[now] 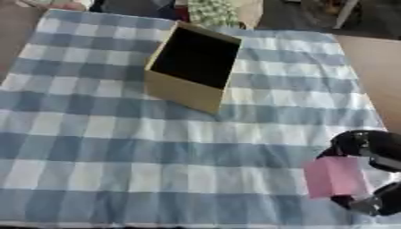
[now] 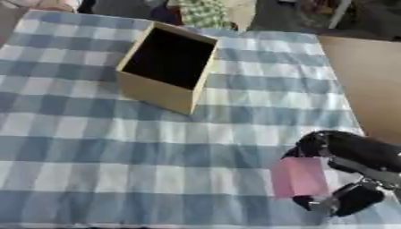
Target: Pick up objects on the table and place them in the box.
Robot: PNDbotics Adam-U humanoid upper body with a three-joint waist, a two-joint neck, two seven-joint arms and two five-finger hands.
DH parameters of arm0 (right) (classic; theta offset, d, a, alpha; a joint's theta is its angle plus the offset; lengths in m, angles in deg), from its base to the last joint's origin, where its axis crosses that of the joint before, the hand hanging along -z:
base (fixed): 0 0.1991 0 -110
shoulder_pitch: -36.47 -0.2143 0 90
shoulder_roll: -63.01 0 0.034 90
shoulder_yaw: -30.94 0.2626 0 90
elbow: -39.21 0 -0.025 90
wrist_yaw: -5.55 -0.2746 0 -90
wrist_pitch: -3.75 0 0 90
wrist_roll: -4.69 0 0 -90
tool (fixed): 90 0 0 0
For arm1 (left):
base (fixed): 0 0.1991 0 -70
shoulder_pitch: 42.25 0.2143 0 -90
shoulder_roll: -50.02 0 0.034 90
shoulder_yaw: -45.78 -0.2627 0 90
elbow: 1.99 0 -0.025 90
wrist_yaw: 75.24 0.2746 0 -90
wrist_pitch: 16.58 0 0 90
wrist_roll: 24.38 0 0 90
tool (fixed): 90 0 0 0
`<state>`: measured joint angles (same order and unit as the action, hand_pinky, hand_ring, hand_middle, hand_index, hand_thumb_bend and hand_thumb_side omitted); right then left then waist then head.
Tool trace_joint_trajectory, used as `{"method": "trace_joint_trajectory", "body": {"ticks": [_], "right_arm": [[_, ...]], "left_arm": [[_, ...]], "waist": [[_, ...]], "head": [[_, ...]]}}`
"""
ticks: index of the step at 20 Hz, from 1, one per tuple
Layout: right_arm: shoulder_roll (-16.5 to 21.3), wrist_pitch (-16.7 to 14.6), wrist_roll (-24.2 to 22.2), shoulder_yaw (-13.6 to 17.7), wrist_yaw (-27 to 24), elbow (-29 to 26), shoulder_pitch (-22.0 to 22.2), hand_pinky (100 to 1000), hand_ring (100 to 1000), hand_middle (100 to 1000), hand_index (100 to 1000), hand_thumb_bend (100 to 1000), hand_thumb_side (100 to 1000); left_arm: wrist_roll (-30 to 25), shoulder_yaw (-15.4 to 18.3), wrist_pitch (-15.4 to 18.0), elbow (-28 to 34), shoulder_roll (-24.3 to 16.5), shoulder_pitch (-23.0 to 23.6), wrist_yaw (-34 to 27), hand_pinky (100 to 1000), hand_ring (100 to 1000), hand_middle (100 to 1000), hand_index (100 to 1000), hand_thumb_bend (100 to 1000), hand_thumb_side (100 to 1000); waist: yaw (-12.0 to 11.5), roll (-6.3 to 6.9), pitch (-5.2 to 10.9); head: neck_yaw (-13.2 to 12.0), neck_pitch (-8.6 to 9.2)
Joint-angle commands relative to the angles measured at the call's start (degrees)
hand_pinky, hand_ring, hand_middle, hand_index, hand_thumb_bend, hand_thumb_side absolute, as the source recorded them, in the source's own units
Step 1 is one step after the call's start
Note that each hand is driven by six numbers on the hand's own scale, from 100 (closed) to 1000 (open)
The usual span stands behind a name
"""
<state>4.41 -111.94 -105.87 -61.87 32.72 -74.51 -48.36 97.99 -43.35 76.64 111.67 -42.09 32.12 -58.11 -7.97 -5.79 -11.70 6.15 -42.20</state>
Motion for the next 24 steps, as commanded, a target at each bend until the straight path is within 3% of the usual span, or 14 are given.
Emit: {"method": "trace_joint_trajectory", "body": {"ticks": [1,6,9,12,18,24], "right_arm": [[4.9,-0.1,0.1,0.4,-0.9,-0.9,-2.9,804,496,408,630,100,276],[7.7,0.6,-1.8,-0.8,-2.9,-0.9,-7.6,794,495,407,636,100,270],[10.0,0.2,-3.6,-3.0,-4.5,-0.9,-17.1,776,499,415,640,100,294],[10.2,1.7,-5.6,-4.1,-6.3,-0.9,-23.4,755,492,410,635,100,277],[8.6,7.1,-8.9,-5.7,-9.5,1.3,-34.5,715,477,394,618,100,276],[3.6,6.7,-12.4,-9.1,-10.3,11.4,-47.0,725,479,392,617,100,276]], "left_arm": [[-0.4,0.0,0.0,0.9,-0.7,-0.6,0.0,471,595,572,699,214,884],[-0.8,-0.1,0.0,0.9,-0.7,-0.8,-0.1,471,595,572,699,213,883],[-1.2,-0.5,0.1,0.9,-0.5,-1.1,-0.3,472,596,573,699,214,882],[-1.3,-0.5,0.1,0.9,-0.4,-1.3,-0.5,471,596,573,699,213,882],[-1.6,-0.7,0.2,0.9,-0.2,-1.7,-0.7,472,597,573,698,211,882],[-1.7,-0.8,0.2,0.9,0.0,-1.7,-1.0,471,597,573,698,209,883]], "waist": [[-0.3,0.06,0.89],[-0.7,0.00,1.04],[-1.8,-0.04,1.28],[-2.4,-0.02,1.25],[-3.5,-0.06,1.16],[-4.2,-0.11,1.05]], "head": [[0.4,0.01],[0.7,0.00],[2.1,0.44],[2.8,0.92],[4.1,1.60],[4.8,2.04]]}}
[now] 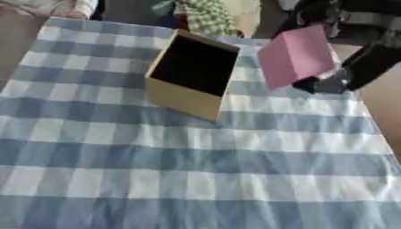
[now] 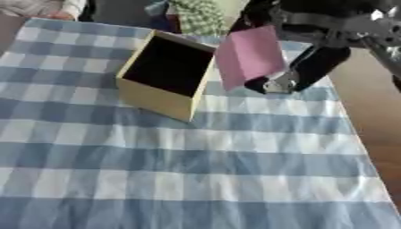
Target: Pick up objects on the table and place them in the box.
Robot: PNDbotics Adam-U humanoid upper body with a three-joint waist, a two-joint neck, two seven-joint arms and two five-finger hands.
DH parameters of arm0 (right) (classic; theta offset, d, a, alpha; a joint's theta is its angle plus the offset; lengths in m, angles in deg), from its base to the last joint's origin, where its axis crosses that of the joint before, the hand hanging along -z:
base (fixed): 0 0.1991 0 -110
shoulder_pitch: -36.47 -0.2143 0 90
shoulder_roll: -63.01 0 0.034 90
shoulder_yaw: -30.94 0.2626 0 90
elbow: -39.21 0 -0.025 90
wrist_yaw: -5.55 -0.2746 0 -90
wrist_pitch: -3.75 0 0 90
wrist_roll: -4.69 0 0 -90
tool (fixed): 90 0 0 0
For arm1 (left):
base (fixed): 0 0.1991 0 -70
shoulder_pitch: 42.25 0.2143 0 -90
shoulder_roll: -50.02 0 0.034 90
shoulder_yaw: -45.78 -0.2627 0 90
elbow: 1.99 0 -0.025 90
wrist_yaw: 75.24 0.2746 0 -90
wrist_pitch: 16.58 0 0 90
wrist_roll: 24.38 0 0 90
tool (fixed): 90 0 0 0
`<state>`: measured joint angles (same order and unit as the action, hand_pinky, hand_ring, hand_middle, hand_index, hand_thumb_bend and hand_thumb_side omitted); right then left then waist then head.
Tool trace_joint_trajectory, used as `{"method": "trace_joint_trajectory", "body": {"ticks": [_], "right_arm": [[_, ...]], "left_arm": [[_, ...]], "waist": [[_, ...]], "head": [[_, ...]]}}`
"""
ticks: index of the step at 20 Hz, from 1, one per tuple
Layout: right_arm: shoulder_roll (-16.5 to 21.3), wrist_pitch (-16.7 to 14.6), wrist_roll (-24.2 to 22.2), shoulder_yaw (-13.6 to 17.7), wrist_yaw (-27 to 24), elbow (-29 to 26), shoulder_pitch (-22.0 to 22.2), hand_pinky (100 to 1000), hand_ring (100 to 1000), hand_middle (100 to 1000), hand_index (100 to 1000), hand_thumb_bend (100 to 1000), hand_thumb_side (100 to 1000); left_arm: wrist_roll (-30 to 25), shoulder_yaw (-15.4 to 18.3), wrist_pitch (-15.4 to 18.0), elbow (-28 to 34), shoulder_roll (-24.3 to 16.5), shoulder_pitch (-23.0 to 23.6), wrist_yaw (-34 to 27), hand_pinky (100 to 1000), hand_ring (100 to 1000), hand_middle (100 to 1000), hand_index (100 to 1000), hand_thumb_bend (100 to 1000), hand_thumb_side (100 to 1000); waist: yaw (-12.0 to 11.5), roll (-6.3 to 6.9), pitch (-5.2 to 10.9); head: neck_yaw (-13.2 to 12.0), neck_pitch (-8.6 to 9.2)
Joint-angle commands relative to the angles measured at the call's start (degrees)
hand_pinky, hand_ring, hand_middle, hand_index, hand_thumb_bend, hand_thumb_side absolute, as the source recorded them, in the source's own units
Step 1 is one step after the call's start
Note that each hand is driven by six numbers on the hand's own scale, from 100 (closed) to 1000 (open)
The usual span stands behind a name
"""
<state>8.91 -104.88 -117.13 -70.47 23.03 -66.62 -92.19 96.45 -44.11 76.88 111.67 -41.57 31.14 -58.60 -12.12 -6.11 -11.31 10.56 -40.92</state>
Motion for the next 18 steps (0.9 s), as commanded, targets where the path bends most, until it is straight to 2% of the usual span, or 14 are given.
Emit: {"method": "trace_joint_trajectory", "body": {"ticks": [1,4,8,13,18], "right_arm": [[-2.4,-0.7,-1.7,-1.0,-0.7,5.2,-5.3,724,479,391,615,100,279],[-6.7,-1.6,-3.5,-2.3,0.1,10.4,-11.0,730,482,393,616,100,277],[-12.9,-2.5,-5.0,-2.8,3.7,18.9,-17.0,743,489,396,617,100,277],[-18.9,-4.3,-5.1,-2.2,7.5,28.2,-21.6,754,491,395,613,100,281],[-22.8,-6.1,-4.8,-2.0,10.0,33.1,-24.5,756,491,395,612,100,274]], "left_arm": [[-0.2,-0.1,0.0,0.9,-0.5,-0.8,-0.5,471,597,573,698,209,883],[-0.3,-0.2,0.0,0.9,-0.4,-1.0,-0.7,471,597,574,698,209,883],[-0.4,-0.2,0.0,0.9,-0.1,-1.3,-0.9,470,597,573,697,208,883],[-0.5,-0.4,0.1,0.9,0.2,-2.1,-1.2,469,597,573,696,206,885],[-0.7,-0.6,0.3,0.9,0.4,-3.2,-1.5,469,598,574,696,206,885]], "waist": [[-0.1,0.22,0.61],[-0.3,0.31,0.49],[-1.0,0.67,-0.03],[-1.9,0.81,-1.21],[-2.9,0.78,-2.35]], "head": [[0.4,0.79],[0.5,0.69],[1.3,0.79],[2.0,1.53],[2.7,2.20]]}}
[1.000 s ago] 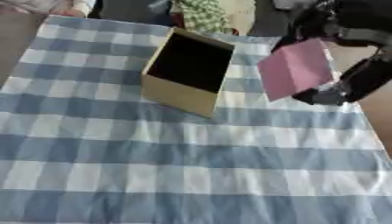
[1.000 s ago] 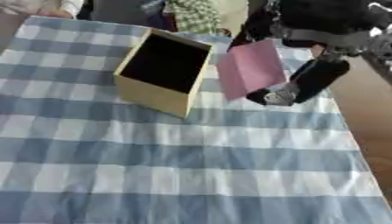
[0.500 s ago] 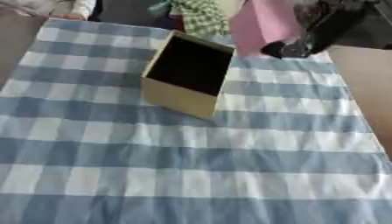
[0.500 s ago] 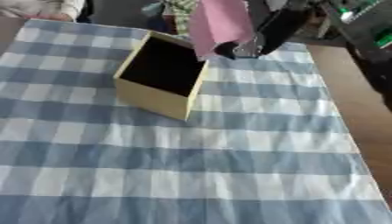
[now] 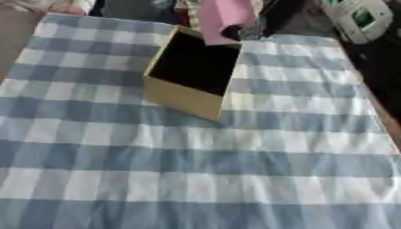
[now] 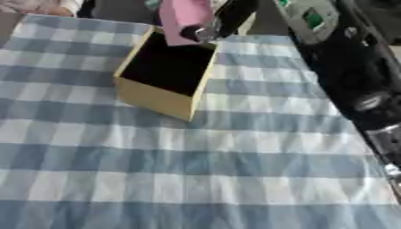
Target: Pick up objects on the table and place them in the box.
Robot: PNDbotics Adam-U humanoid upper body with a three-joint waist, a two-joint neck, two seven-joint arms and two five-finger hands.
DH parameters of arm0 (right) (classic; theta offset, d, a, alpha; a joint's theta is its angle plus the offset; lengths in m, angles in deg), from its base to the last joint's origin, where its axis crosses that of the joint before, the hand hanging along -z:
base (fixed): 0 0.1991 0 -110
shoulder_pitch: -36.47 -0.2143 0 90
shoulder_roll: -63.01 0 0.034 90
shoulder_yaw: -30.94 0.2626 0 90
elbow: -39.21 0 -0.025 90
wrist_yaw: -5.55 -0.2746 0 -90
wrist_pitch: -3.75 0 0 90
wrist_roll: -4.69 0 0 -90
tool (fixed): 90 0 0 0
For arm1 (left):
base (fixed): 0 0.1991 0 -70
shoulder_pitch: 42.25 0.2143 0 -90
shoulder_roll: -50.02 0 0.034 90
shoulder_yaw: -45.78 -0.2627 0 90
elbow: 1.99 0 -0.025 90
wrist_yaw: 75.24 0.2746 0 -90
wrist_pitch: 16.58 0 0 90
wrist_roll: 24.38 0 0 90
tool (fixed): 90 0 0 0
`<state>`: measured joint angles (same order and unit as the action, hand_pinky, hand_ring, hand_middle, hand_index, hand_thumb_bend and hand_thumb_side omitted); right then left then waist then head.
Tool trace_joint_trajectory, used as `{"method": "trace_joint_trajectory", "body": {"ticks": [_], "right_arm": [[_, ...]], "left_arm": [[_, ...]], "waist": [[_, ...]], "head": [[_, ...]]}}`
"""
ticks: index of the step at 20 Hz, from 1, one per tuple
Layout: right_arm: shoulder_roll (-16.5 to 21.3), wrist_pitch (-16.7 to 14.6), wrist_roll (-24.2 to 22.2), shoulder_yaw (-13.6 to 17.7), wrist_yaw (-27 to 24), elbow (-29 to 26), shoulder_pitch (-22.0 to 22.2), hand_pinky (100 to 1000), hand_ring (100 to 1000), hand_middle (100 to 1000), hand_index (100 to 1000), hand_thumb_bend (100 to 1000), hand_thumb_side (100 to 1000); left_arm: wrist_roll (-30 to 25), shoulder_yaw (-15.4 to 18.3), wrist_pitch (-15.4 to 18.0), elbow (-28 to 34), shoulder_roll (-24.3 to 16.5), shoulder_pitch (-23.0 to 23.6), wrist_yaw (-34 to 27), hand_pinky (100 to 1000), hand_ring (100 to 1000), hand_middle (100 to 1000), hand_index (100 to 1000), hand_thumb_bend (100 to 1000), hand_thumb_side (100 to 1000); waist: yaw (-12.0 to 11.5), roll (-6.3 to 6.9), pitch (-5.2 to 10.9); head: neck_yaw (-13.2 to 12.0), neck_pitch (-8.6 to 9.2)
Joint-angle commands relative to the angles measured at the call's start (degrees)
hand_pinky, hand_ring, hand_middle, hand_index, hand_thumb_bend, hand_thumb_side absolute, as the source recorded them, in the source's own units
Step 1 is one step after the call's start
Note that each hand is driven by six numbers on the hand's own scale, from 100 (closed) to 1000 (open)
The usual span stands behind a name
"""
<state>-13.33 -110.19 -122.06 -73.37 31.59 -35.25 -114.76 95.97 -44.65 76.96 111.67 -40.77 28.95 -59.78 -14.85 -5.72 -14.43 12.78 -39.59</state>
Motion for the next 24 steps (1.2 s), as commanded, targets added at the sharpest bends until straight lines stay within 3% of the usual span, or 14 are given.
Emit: {"method": "trace_joint_trajectory", "body": {"ticks": [1,11,20,24], "right_arm": [[-1.3,-1.0,0.2,0.9,2.1,2.7,-2.3,758,492,396,612,100,272],[-4.7,-2.2,3.3,2.7,10.4,11.2,-3.4,760,494,398,612,100,279],[-5.3,-3.4,4.1,2.7,13.5,13.1,-2.9,762,506,412,624,100,278],[-5.6,-4.2,3.3,2.4,14.3,13.5,-2.7,798,614,477,678,100,281]], "left_arm": [[-0.3,-0.1,0.2,0.9,-0.4,-1.3,-0.4,469,599,574,696,206,884],[-0.7,-0.6,1.2,0.9,-0.6,-3.8,-0.6,473,603,576,698,210,880],[-0.9,-0.6,1.3,0.9,-0.3,-4.3,-0.8,471,604,575,698,207,883],[-0.9,-0.6,1.2,0.9,-0.2,-4.3,-0.9,471,604,575,697,206,883]], "waist": [[-0.3,0.37,0.59],[-1.9,0.10,-1.00],[-2.4,0.19,-1.92],[-2.5,0.16,-2.02]], "head": [[0.7,0.98],[2.4,2.07],[2.8,2.70],[2.8,2.89]]}}
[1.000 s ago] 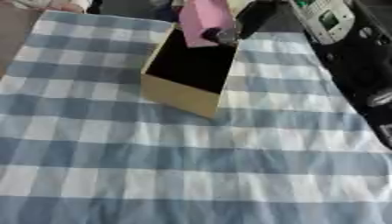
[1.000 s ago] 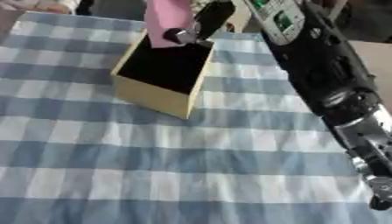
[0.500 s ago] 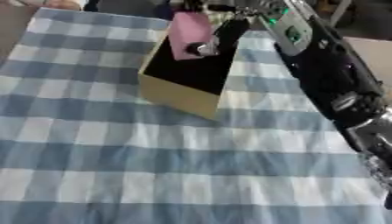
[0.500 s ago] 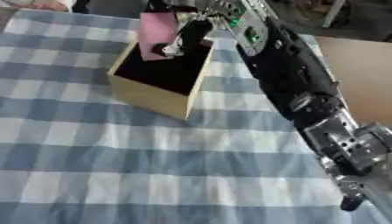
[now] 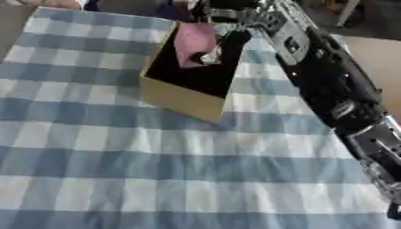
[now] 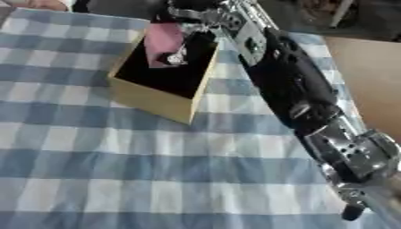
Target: Pick up objects on the table and place them in the box.
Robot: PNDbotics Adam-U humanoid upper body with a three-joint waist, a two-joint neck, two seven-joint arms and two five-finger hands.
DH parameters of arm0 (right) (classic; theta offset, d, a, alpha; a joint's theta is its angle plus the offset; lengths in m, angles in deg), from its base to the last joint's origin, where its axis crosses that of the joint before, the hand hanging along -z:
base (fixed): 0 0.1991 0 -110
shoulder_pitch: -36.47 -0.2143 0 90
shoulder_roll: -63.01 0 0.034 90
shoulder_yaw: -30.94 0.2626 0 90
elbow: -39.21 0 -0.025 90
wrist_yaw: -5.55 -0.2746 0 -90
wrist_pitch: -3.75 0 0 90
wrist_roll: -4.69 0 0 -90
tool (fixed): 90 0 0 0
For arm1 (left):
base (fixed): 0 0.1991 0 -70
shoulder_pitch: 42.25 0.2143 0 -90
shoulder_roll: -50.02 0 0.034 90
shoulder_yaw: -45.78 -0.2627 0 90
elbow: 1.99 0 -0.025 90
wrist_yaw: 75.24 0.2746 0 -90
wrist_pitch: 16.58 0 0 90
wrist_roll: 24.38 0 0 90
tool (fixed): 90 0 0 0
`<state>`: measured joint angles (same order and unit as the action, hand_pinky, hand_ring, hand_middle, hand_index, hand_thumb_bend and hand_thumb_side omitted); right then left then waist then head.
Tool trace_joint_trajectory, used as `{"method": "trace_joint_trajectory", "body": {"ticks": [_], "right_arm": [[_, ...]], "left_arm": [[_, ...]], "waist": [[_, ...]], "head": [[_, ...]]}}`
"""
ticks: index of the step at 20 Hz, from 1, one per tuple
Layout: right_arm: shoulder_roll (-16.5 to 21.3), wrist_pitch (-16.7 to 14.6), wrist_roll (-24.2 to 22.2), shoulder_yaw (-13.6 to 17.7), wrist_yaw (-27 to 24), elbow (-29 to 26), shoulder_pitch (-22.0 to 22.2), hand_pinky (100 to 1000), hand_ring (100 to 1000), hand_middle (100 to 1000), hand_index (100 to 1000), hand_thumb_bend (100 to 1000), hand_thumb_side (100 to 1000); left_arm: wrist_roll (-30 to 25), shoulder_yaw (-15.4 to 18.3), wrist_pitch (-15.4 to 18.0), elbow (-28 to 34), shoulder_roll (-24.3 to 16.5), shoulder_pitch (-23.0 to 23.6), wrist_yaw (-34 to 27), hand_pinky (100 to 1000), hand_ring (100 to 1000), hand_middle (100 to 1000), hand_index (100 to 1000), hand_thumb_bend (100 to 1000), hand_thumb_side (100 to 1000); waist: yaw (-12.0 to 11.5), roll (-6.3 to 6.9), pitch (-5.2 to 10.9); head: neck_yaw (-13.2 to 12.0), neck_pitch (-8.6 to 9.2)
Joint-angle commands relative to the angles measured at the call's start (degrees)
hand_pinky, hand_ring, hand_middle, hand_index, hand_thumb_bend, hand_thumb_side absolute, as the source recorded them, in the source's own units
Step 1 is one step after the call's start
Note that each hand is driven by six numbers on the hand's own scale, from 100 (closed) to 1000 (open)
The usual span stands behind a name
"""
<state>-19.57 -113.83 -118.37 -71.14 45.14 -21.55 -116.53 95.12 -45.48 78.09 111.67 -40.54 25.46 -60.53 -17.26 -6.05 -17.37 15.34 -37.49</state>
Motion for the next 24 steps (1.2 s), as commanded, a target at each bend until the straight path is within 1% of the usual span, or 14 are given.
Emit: {"method": "trace_joint_trajectory", "body": {"ticks": [1,2,3,5,6,7,9,13,14,15,16,18,21,24], "right_arm": [[0.6,-0.7,-0.8,0.1,0.9,-0.1,-0.9,806,656,497,690,100,279],[0.5,-0.8,-1.2,0.1,1.0,0.0,-0.8,812,700,528,710,100,282],[0.5,-0.9,-1.7,0.1,1.3,0.1,-0.8,812,706,532,713,100,283],[0.4,-1.1,-2.5,0.0,1.7,0.3,-0.7,829,774,612,764,100,304],[0.3,-1.3,-3.0,0.0,1.9,0.4,-0.7,843,810,674,791,100,322],[0.2,-1.5,-3.6,-0.1,2.1,0.4,-0.6,847,821,696,801,100,324],[0.2,-1.7,-4.4,-0.1,2.9,0.4,-0.6,875,874,782,849,127,318],[0.5,-1.5,-5.6,-0.1,6.8,-0.3,-0.6,902,904,821,884,162,357],[0.5,-1.4,-5.9,-0.1,7.8,-0.4,-0.6,913,912,833,899,195,396],[0.6,-1.4,-6.3,-0.1,8.7,-0.5,-0.6,920,913,836,909,209,407],[0.6,-1.5,-6.7,0.0,9.4,-0.6,-0.6,928,908,843,925,239,466],[1.2,-1.7,-7.0,0.3,10.2,-1.2,-0.3,929,895,845,933,268,519],[5.3,-2.6,-5.9,0.0,7.7,-5.6,2.8,929,889,837,932,268,512],[7.8,-2.1,-5.7,-0.2,4.3,-9.7,4.7,929,886,829,930,261,506]], "left_arm": [[-0.1,0.2,0.0,0.9,-0.5,-0.7,-0.1,470,604,575,697,205,884],[-0.1,0.2,0.0,0.9,-0.4,-0.7,-0.1,470,604,575,697,204,884],[-0.1,0.2,0.0,0.9,-0.4,-0.7,-0.1,470,604,575,697,204,884],[-0.1,0.2,0.0,0.9,-0.3,-0.6,-0.1,470,605,575,697,204,884],[-0.1,0.2,0.0,0.9,-0.3,-0.6,-0.1,470,605,575,697,203,884],[-0.1,0.2,0.0,0.9,-0.3,-0.6,-0.2,470,605,575,697,203,884],[-0.2,0.2,0.0,0.9,-0.2,-0.6,-0.2,470,605,575,697,202,885],[-0.2,0.2,0.0,0.9,-0.2,-0.5,-0.2,470,606,575,696,202,885],[-0.3,0.2,0.0,0.9,-0.1,-0.5,-0.2,470,606,575,696,202,884],[-0.3,0.2,0.0,0.9,-0.1,-0.5,-0.2,470,606,575,696,201,884],[-0.3,0.2,0.0,0.9,-0.1,-0.5,-0.2,471,606,575,696,202,884],[-0.3,0.2,0.0,0.9,-0.1,-0.5,-0.2,471,607,575,696,201,883],[-0.5,0.2,-0.1,0.9,-0.3,-0.4,-0.1,471,607,574,696,200,884],[-0.7,0.1,-0.2,0.9,-0.3,-0.5,-0.1,471,608,574,696,200,884]], "waist": [[-0.1,0.47,0.92],[-0.1,0.45,0.93],[-0.1,0.43,0.92],[-0.1,0.37,0.91],[-0.1,0.35,0.91],[-0.1,0.33,0.90],[-0.2,0.34,0.91],[-0.1,0.35,1.00],[-0.1,0.36,1.04],[-0.1,0.36,1.09],[0.0,0.38,1.14],[0.1,0.39,1.24],[0.3,0.29,1.36],[0.4,0.31,1.50]], "head": [[0.2,0.79],[0.1,0.79],[0.1,0.79],[0.1,0.78],[0.0,0.77],[0.0,0.76],[-0.1,0.67],[-0.3,0.51],[-0.3,0.50],[-0.4,0.52],[-0.4,0.53],[-0.6,0.47],[-0.7,0.43],[-0.8,0.43]]}}
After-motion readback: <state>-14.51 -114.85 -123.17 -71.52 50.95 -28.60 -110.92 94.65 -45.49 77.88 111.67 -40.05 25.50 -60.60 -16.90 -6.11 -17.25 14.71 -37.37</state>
